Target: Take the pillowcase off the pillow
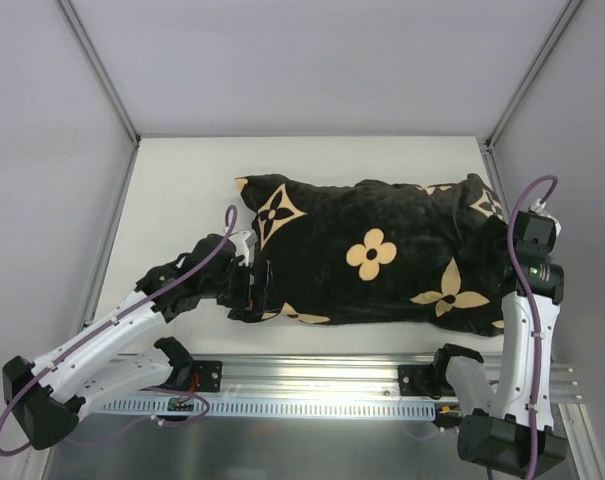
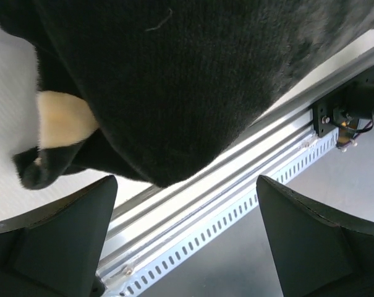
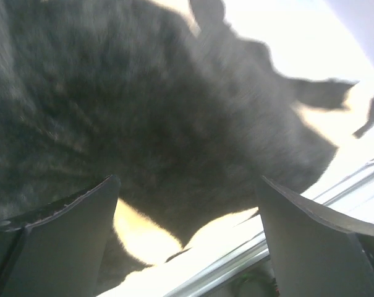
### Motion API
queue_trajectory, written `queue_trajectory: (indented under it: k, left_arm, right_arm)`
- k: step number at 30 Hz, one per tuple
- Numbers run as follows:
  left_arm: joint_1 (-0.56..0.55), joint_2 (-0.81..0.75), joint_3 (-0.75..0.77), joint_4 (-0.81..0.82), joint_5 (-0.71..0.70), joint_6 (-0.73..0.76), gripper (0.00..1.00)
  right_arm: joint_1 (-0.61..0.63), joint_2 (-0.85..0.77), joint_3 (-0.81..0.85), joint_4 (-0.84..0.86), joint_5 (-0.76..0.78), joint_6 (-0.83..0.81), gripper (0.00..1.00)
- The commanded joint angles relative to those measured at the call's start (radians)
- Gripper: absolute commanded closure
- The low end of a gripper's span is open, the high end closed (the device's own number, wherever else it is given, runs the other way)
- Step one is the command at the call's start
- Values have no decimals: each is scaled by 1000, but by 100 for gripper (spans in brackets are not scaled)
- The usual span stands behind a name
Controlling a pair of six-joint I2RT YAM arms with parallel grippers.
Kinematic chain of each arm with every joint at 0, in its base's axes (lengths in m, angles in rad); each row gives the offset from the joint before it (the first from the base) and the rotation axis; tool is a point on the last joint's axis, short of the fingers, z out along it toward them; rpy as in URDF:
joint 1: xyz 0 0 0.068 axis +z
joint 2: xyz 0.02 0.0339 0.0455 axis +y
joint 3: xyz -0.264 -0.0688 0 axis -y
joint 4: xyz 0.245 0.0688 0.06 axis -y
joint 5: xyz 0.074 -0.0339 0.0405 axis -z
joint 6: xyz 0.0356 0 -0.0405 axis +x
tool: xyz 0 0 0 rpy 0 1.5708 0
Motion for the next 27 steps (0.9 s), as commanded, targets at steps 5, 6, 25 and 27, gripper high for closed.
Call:
queue_trajectory:
  k: [5,6,25,27]
  left_arm:
    - [-39,105,-99,219,-42,-101,7]
    - [-39,122,-107,230,-61,-111,10]
    - [212,-145,351,-27,-248,-6,100]
    - [215,-154,477,-78,-318,28,100]
  right_arm:
    - [-90,-27,-124,11,-270,73,4]
    - [-90,-33,-168,31,-291,81,4]
    - [332,-10,126,77,-215,124,99]
    - [346,-21,216,55,-217,110,99]
